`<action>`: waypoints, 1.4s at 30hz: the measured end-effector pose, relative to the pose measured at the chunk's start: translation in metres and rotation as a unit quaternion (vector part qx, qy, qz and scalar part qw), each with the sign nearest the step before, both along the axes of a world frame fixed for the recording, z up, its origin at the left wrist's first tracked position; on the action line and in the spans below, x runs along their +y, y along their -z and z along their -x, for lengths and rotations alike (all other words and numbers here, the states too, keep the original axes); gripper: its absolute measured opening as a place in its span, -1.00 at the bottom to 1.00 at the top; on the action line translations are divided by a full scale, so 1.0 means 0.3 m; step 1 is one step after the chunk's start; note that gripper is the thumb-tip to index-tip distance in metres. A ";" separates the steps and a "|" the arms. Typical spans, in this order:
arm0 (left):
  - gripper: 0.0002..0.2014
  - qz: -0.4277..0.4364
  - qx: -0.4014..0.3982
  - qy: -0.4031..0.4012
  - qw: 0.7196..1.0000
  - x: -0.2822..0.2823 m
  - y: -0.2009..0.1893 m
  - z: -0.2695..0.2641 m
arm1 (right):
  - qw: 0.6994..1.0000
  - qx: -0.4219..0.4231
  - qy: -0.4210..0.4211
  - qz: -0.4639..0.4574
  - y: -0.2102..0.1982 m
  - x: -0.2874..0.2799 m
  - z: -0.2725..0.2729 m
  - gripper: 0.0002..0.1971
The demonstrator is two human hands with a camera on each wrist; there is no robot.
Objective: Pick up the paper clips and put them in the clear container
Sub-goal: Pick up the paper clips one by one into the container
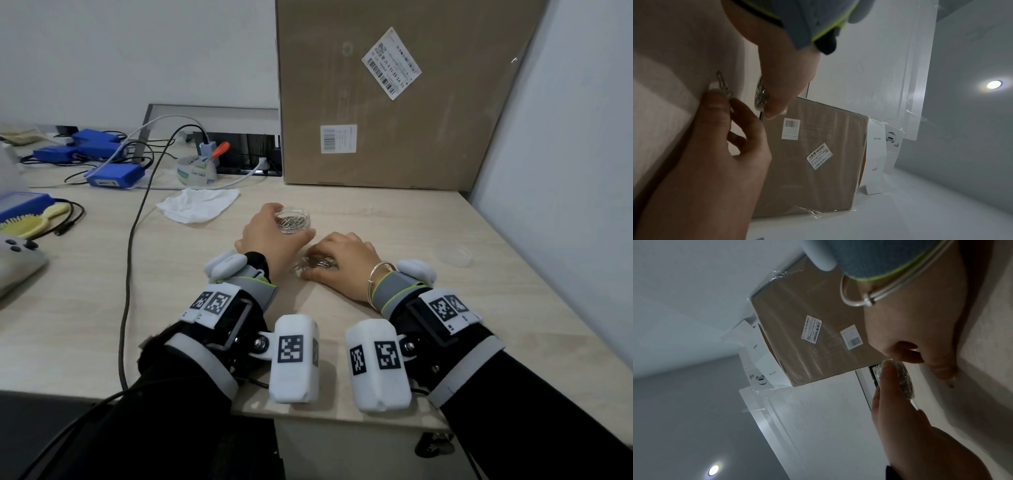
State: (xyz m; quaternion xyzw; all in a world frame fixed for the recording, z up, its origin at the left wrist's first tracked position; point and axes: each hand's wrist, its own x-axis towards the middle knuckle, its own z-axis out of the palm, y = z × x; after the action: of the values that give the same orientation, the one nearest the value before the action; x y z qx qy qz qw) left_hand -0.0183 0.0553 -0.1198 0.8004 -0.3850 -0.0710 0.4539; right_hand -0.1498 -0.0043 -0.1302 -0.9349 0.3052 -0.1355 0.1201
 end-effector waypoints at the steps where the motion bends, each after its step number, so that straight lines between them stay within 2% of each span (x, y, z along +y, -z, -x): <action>1: -0.33 0.001 0.001 0.004 1.000 -0.002 0.002 0.000 | 1.000 -0.007 -0.008 -0.006 -0.001 0.001 -0.005 -0.60; 6: -0.31 0.001 0.005 0.019 1.000 -0.003 0.007 0.001 | 0.999 -0.013 -0.039 -0.030 -0.005 0.001 -0.011 -0.80; 9: -0.20 -0.007 0.013 0.031 0.999 0.006 0.005 0.006 | 0.999 -0.003 -0.038 -0.018 -0.009 0.000 -0.008 -0.85; 11: -0.24 -0.015 0.010 0.035 0.999 0.009 0.005 0.004 | 0.999 -0.012 -0.033 -0.017 -0.009 -0.005 -0.004 -0.87; 13: -0.30 -0.023 0.007 0.037 0.999 0.010 0.009 0.001 | 0.998 -0.051 -0.024 -0.029 -0.008 -0.013 0.003 -0.91; 16: -0.30 -0.030 0.006 0.040 0.999 0.015 0.010 0.000 | 0.986 -0.158 0.000 -0.051 -0.007 -0.014 0.016 -0.94; 18: -0.30 -0.033 0.005 0.044 0.998 0.020 0.007 0.002 | 0.962 -0.258 0.040 -0.078 -0.012 -0.015 0.024 -0.97; 22: -0.23 -0.053 0.010 0.084 0.995 0.031 -0.005 0.020 | 0.881 -0.436 0.102 -0.152 -0.027 -0.028 0.029 -0.89; 24: -0.12 -0.069 0.002 0.125 0.990 0.038 -0.011 0.039 | 0.845 -0.495 0.096 -0.177 -0.042 -0.032 0.031 -0.82; 26: -0.05 -0.081 -0.005 0.172 0.982 0.040 -0.012 0.060 | 0.827 -0.523 0.073 -0.191 -0.057 -0.025 0.034 -0.81; 28: -0.07 -0.096 -0.020 0.214 0.972 0.040 -0.010 0.078 | 0.830 -0.520 0.047 -0.196 -0.065 -0.012 0.031 -0.84; 30: -0.17 -0.094 -0.028 0.240 0.966 0.044 -0.013 0.092 | 0.849 -0.492 0.039 -0.189 -0.063 0.004 0.025 -0.87; 32: -0.29 -0.078 -0.022 0.245 0.966 0.047 -0.016 0.098 | 0.864 -0.468 0.044 -0.182 -0.057 0.011 0.023 -0.91; 34: -0.33 -0.062 -0.012 0.242 0.968 0.045 -0.015 0.095 | 0.870 -0.459 0.050 -0.172 -0.054 0.009 0.028 -0.98; 39: -0.17 -0.048 0.002 0.219 0.975 0.038 -0.006 0.082 | 0.897 -0.426 0.059 -0.104 -0.049 0.001 0.043 -0.87; 42: -0.07 -0.056 0.001 0.180 0.982 0.042 -0.008 0.063 | 0.889 -0.439 0.093 -0.095 -0.047 -0.012 0.049 -0.77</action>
State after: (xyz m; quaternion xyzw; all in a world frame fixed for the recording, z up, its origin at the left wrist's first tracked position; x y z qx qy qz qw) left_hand -0.0372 0.0680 -0.1175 0.7423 -0.5177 -0.1740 0.3882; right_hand -0.1644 -0.0080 -0.1160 -0.7314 0.3186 -0.5129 0.3169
